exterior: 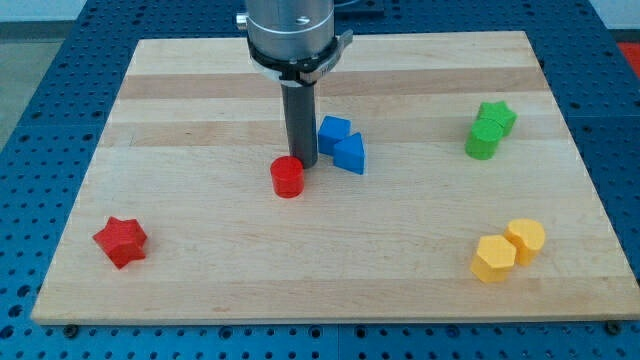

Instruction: Move the red circle into the red star

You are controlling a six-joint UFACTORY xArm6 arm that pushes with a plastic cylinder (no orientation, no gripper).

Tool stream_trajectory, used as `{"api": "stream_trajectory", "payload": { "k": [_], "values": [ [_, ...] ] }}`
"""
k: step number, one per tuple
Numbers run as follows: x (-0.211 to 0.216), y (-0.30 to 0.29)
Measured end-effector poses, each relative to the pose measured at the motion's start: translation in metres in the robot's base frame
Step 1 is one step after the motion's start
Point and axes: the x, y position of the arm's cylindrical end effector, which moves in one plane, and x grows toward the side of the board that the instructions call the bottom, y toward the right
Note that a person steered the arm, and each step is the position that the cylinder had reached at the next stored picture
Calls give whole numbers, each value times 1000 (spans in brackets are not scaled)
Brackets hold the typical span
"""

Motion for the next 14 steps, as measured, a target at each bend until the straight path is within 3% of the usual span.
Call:
{"api": "stream_trajectory", "payload": {
  "k": [4,14],
  "values": [
    [53,-10],
    [97,-111]
  ]
}}
